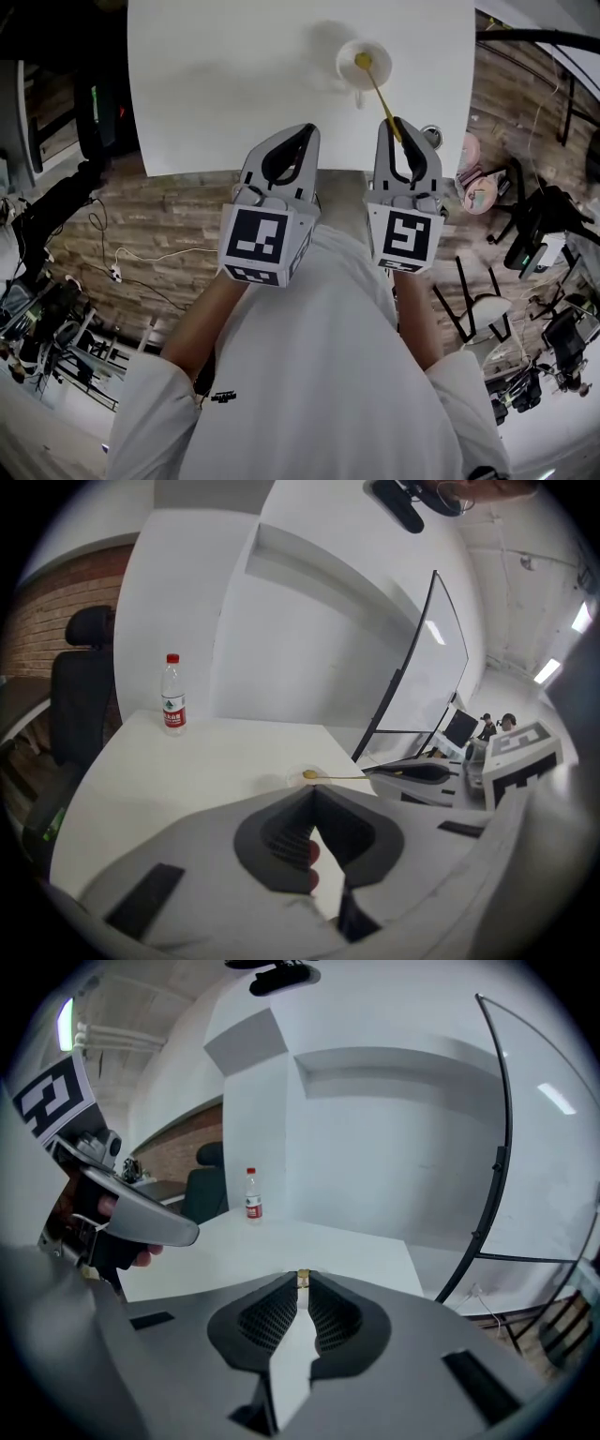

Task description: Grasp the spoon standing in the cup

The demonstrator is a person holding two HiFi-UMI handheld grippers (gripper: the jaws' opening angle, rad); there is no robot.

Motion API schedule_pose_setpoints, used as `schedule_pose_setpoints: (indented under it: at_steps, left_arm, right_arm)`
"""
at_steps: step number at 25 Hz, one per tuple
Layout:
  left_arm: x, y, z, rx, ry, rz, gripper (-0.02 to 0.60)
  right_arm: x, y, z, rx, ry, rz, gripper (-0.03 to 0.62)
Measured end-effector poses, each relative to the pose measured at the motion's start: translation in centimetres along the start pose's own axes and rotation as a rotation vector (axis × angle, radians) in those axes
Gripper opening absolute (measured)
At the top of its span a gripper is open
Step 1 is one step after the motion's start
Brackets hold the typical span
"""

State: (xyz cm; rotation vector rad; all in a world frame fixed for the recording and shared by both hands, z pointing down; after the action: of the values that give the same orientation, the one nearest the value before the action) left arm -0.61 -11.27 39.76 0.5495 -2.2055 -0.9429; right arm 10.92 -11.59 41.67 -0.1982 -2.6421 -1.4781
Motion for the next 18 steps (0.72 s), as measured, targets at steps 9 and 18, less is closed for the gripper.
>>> schedule_pose_setpoints:
  at_steps: [9,18]
  left_arm:
    - [-0.6,-1.7,3.1,-0.040,0.004,-0.035,-0.003]
    - [0.2,-4.4,6.7,-0.099,-0.013,-0.061,-0.003]
  right_arm:
    - [-0.1,-2.1,3.9,-0.001,-0.027,-0.020,0.040]
    - [0.5,-5.9,6.3,-0.058,-0.071,-0.003,0.040]
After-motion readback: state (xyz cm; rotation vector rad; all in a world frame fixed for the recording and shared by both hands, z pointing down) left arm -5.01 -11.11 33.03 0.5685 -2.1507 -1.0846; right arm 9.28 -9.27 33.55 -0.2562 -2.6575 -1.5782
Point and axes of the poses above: the fingertips, and each gripper's own axes: z backward along the fingers, x to its left, y out of its underside, the point moved 1 cm from there along z, backward along the fingers, and after that the axes turned 13 degrees about y, right-handed, at the moved point
